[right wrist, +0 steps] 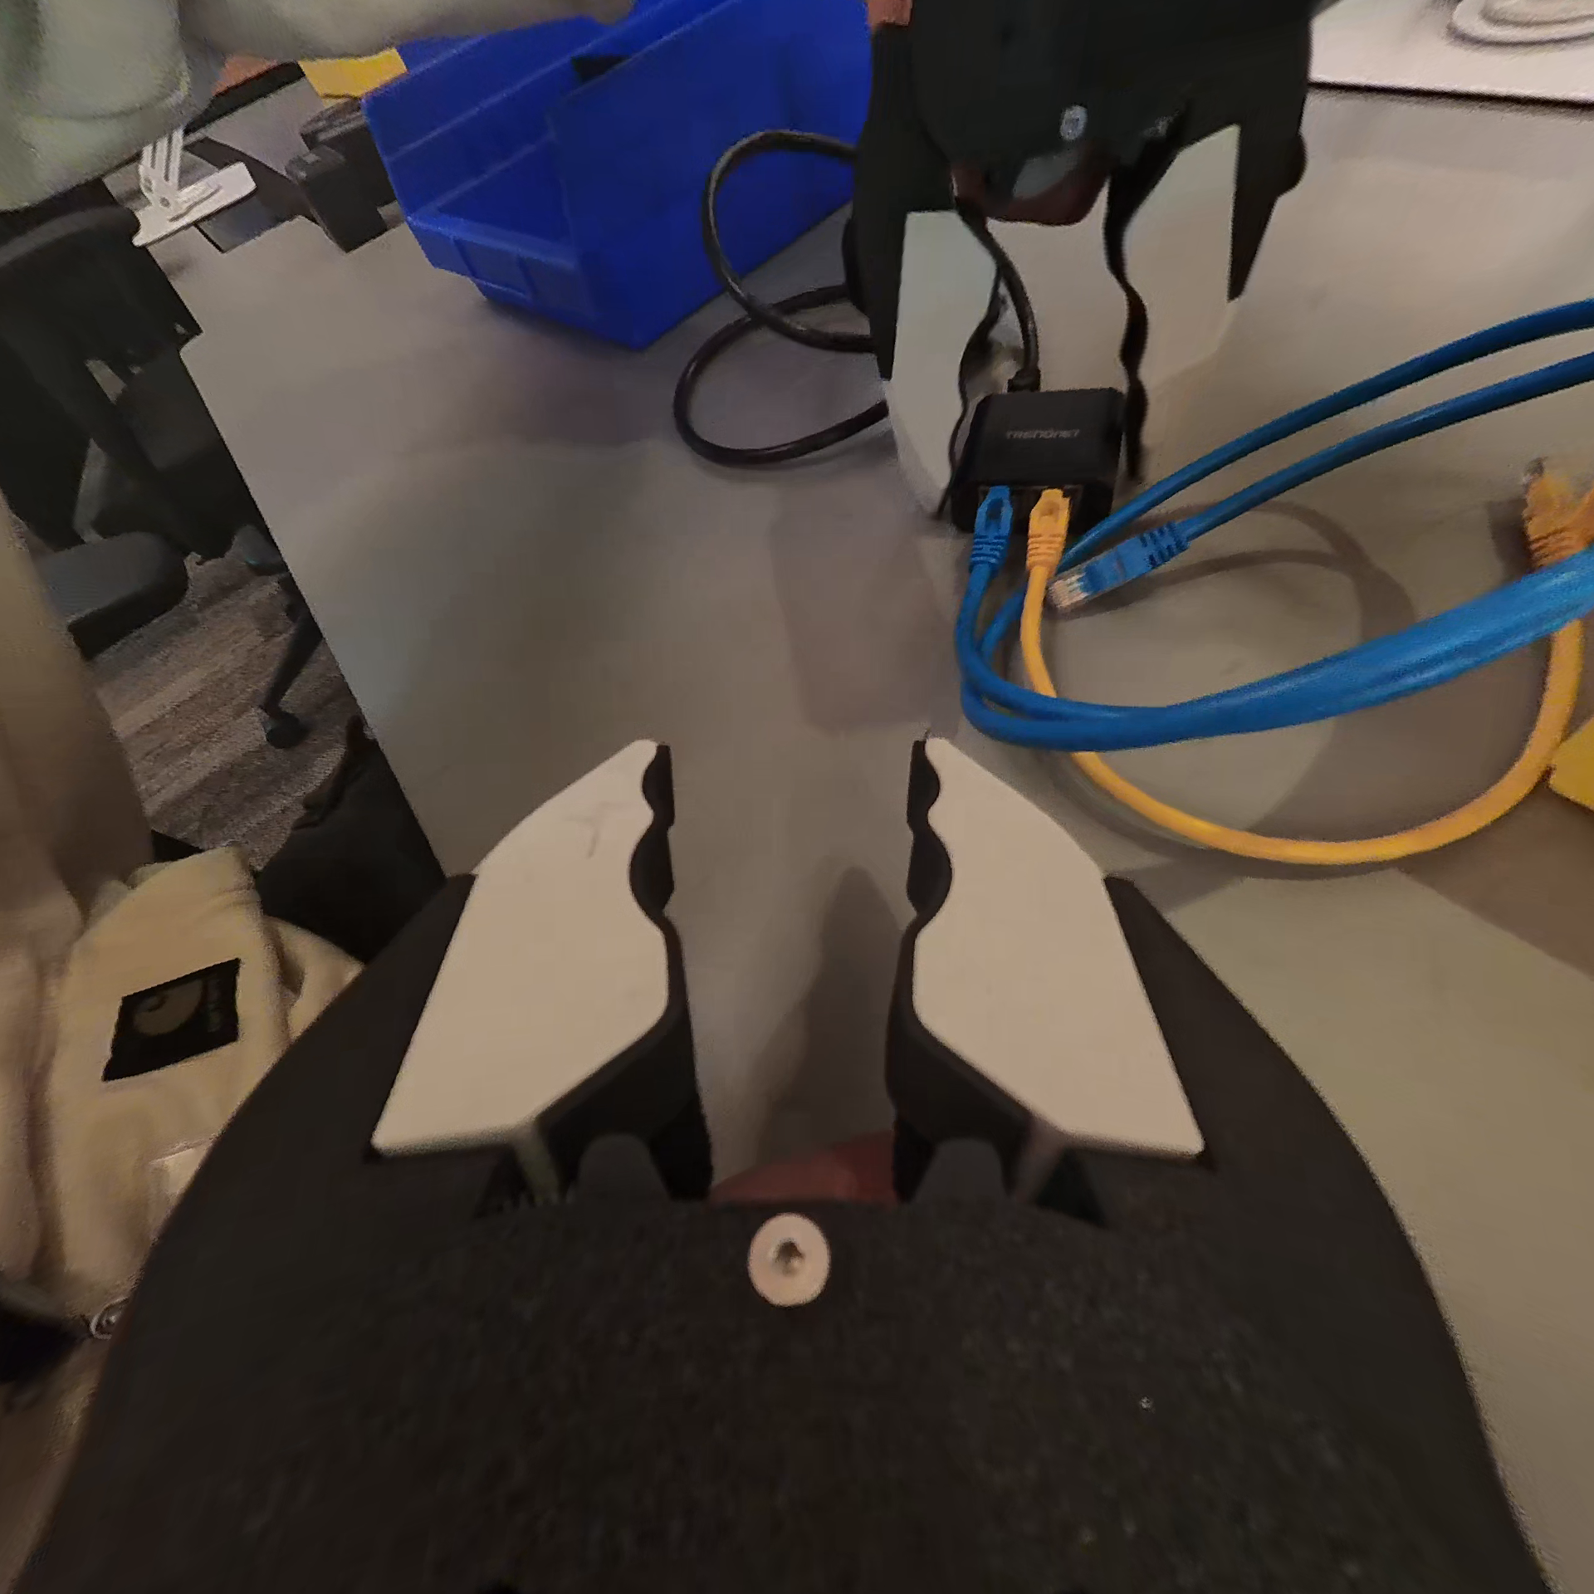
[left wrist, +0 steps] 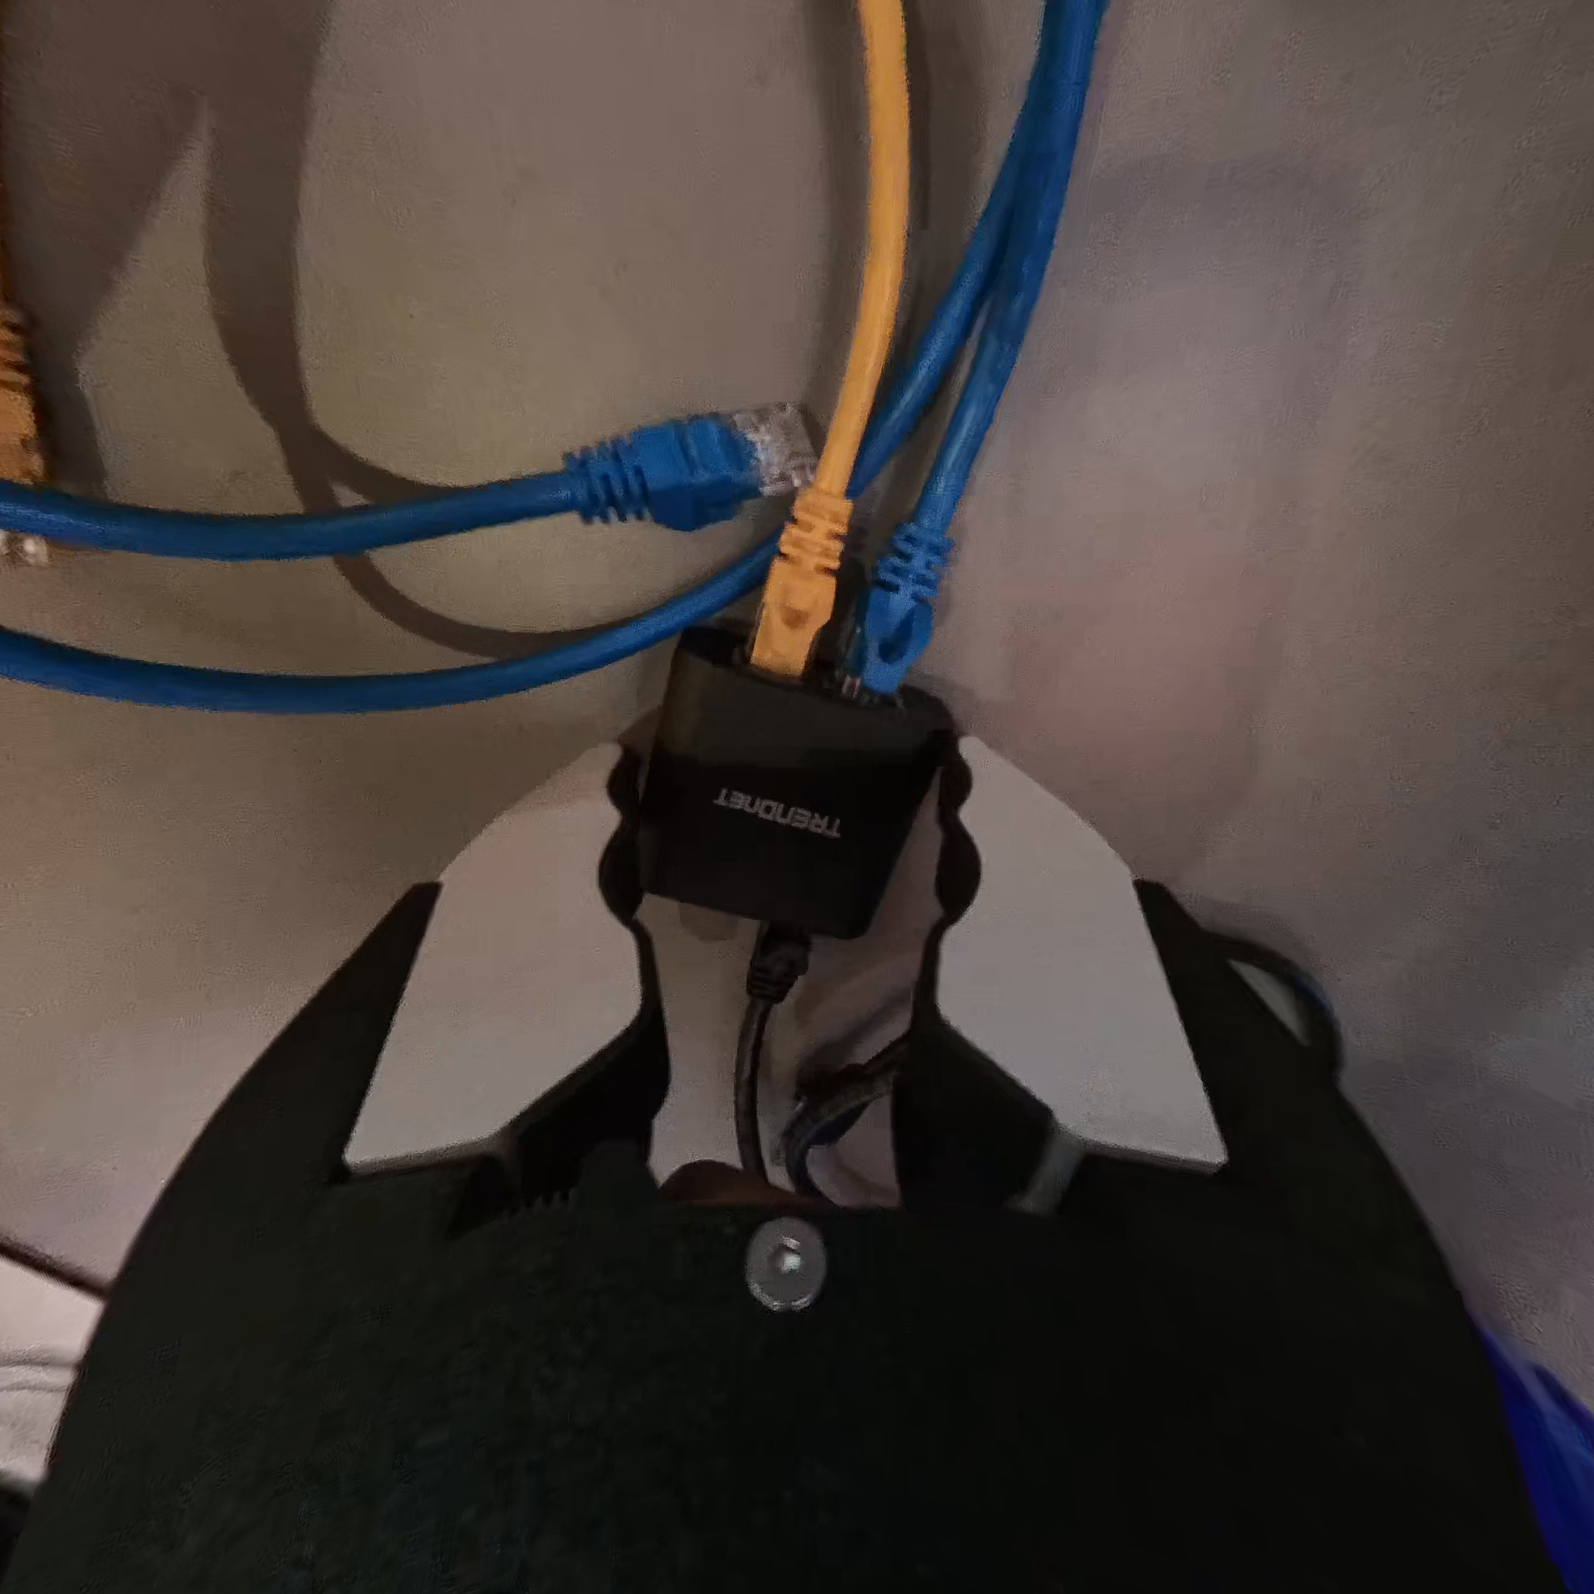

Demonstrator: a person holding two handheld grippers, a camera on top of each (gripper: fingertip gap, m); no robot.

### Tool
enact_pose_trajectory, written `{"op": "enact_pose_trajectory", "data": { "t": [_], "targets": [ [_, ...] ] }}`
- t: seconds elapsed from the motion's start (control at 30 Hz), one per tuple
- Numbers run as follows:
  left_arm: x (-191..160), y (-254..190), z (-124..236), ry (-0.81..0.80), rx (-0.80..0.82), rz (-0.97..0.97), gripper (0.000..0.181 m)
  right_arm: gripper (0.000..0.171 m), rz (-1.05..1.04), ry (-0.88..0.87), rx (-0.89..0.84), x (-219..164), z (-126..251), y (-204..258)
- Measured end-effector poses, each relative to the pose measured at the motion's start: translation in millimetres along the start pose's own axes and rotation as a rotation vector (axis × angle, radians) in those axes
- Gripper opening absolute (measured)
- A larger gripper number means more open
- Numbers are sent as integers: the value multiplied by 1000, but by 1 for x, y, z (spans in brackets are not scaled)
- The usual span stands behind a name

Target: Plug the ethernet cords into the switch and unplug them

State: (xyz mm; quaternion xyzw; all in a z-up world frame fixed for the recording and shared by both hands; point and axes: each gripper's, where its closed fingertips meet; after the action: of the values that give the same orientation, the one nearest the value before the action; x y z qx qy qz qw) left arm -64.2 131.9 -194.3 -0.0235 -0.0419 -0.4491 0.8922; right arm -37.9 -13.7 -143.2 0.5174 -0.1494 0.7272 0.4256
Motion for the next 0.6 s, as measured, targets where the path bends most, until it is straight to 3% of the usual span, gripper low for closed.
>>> {"op": "enact_pose_trajectory", "data": {
  "t": [0.1,0.27,0.43,0.6],
  "targets": [
    [0,-1,0,-54,2,-17,64,52,-26,2,-3,0,-1,-5],
    [-3,-16,15,-140,-137,135,62,49,39,-49,-43,23,3,-13],
    [2,-24,77,-218,-223,242,62,48,234,-79,-104,76,1,-23],
    [7,-38,124,-192,-315,301,62,49,578,-73,-167,130,-8,-17]
  ]
}}
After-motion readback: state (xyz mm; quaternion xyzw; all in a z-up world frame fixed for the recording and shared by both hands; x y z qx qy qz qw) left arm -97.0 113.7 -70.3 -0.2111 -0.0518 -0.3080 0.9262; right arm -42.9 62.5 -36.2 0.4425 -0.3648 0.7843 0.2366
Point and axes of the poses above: each gripper's, where its closed fingertips meet, z back along the fingers, x out of its top, y = z × x across the jaws
